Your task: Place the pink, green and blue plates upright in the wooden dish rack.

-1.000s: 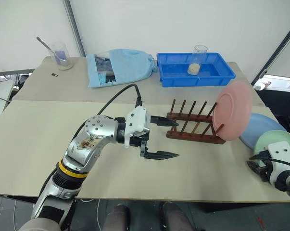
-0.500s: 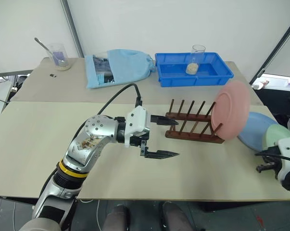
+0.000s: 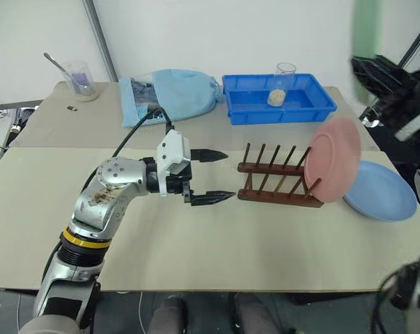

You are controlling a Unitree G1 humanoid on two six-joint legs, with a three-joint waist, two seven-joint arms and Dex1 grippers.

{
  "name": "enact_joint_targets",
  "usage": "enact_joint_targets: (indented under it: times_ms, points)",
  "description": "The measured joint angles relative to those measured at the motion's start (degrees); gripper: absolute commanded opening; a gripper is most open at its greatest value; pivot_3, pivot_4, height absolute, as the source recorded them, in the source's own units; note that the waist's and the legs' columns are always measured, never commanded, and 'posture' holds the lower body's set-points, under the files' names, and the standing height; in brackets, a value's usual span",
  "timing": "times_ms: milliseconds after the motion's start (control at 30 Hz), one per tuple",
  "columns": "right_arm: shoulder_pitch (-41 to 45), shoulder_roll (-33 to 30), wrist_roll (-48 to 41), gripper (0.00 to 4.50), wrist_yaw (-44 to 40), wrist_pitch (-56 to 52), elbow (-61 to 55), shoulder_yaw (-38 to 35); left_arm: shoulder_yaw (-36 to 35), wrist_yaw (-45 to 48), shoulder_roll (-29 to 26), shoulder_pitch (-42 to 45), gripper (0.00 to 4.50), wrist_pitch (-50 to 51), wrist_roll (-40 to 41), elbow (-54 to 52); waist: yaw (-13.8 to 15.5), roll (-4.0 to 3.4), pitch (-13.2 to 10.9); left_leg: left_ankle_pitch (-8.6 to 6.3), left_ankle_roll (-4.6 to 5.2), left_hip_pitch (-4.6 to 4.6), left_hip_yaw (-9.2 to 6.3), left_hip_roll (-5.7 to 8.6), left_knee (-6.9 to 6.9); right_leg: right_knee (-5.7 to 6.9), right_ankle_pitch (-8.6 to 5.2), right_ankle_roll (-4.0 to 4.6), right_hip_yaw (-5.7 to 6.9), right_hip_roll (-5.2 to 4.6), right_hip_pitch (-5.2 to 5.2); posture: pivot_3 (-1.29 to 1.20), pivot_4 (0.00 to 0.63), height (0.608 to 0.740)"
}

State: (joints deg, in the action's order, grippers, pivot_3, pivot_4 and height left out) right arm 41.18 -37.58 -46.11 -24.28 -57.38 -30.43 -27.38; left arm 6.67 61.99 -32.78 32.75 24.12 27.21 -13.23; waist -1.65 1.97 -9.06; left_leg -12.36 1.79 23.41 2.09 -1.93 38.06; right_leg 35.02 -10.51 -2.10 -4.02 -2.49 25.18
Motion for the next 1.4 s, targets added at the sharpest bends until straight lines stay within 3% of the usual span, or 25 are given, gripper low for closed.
enact_joint_targets:
  times_ms: [167, 433, 700, 1133, 1400]
  points:
    - [-5.4, 4.0, -17.4, 0.01, 6.8, -7.8, 2.1, -4.4, -0.5, -0.4, -0.8, -1.5, 4.50, 1.4, 1.4, -3.3, 1.3, 0.00, 0.0, 0.00, 0.00, 0.29, -0.12, 0.06, 0.01, -0.09, -0.03, -0.06, -0.01, -0.13, 0.02, 0.00, 0.150, 0.740]
    - [-15.1, 1.1, -34.9, 0.01, 17.0, -9.4, 4.1, -5.6, -1.3, -0.5, -1.7, -1.1, 4.50, 3.7, 3.7, -4.9, 0.5, 0.00, 0.0, 0.01, 0.01, 0.03, -0.12, 0.01, 0.02, 0.03, -0.20, -0.27, -0.05, 0.11, -0.06, 0.00, 0.150, 0.740]
    - [-19.1, -0.6, -42.9, 0.01, 23.5, -4.3, 5.1, -4.6, -1.3, 0.0, -1.7, 0.5, 4.50, 4.1, 4.5, -4.7, 0.3, -0.01, 0.0, 0.02, 0.02, -0.05, -0.12, 0.00, 0.02, 0.09, -0.31, -0.17, -0.10, 0.14, -0.08, 0.00, 0.150, 0.740]
    - [-17.0, -3.7, -45.2, 0.01, 30.6, -0.5, 12.8, 2.2, -1.3, 0.3, -1.1, 1.3, 4.50, 4.2, 5.0, -3.7, 0.3, 0.00, 0.0, 0.02, 0.02, -0.01, -0.10, 0.00, 0.02, 0.03, -0.31, -0.16, -0.12, 0.14, -0.07, 0.00, 0.150, 0.740]
    - [-15.3, -5.1, -43.9, 2.76, 32.0, -0.3, 16.4, 4.3, -1.8, 0.1, -1.0, 1.3, 4.50, 5.0, 6.8, -3.8, 0.4, 0.00, 0.0, 0.02, 0.03, 0.03, -0.09, 0.01, 0.02, 0.02, -0.29, -0.21, -0.14, 0.13, -0.05, 0.00, 0.150, 0.740]
